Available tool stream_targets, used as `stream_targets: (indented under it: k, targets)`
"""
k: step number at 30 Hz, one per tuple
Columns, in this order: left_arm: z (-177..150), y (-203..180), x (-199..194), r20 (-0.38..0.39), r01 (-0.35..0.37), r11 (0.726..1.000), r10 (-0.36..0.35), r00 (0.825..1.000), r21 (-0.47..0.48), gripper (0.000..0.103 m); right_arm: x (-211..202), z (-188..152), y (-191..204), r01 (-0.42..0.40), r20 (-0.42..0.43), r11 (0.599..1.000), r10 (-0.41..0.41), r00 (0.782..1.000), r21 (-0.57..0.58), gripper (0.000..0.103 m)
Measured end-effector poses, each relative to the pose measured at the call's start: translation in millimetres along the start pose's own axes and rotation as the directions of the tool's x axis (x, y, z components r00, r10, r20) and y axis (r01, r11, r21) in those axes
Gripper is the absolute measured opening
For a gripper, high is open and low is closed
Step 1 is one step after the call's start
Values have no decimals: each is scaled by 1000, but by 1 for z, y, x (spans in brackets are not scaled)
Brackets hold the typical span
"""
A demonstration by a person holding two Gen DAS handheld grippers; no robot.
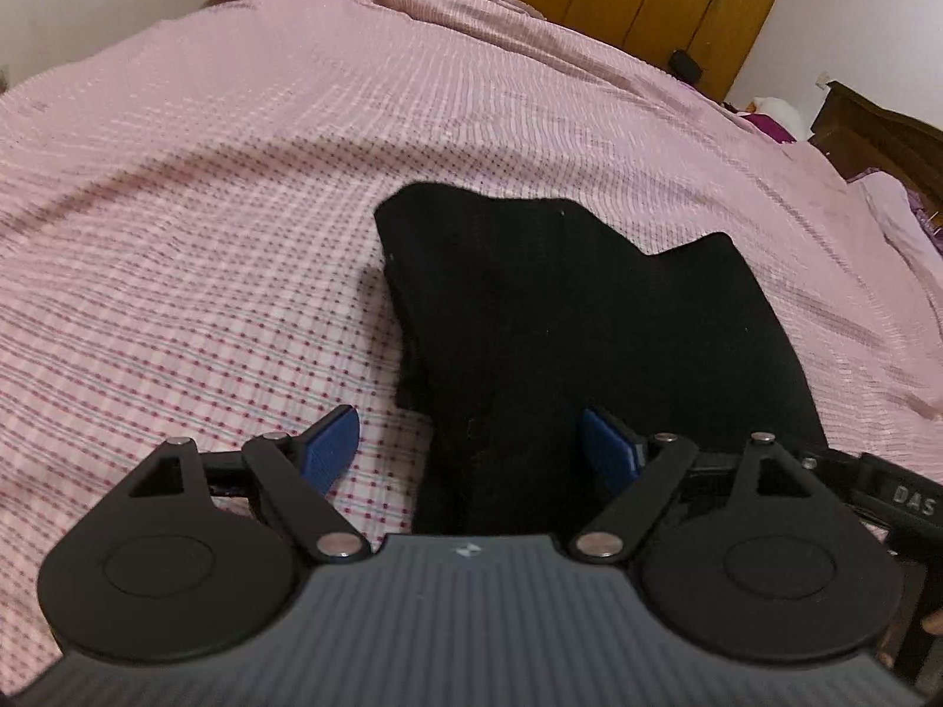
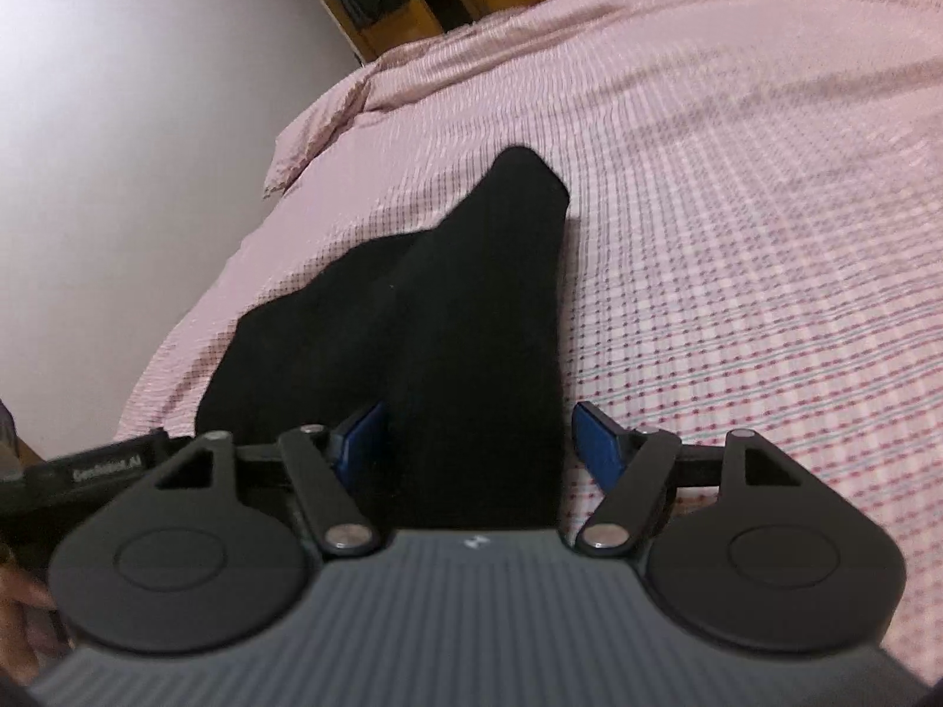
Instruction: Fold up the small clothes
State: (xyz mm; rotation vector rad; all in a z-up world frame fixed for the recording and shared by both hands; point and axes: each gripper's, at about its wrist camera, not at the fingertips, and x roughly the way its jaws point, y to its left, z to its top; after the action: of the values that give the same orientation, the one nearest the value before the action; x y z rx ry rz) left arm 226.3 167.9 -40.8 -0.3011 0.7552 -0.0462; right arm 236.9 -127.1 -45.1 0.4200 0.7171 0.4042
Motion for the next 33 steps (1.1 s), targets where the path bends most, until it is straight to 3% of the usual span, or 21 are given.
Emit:
stream_targets:
  k: [8,22,27,29,32,33]
  targets:
    - [-4,4,9,11,22,1000,-22,1000,0,89,15,-5,-14,-70,22,998,70,997,7,78]
    - [-8,6,14,22,35,999,-36,999,3,92,13,4,-23,-108,-6,993,108,994,37,81]
    - [-6,4,17,15,28,1000,-28,1000,-15,93,21,16,-19,-145,-39,986,149,988,87,81]
    - [-5,3,19,20,42,999,-41,999,-17,93,25,17,-15,-142,-46,987,145,988,70,76]
    - [-5,6,21,39,100,994,-99,994,-43,77,30,20,-13,-142,-61,988,146,987,64,57]
    - [-4,7,22,36,144,988,-142,989,-61,61,30,22,-13,-148,-64,986,153,986,71,51]
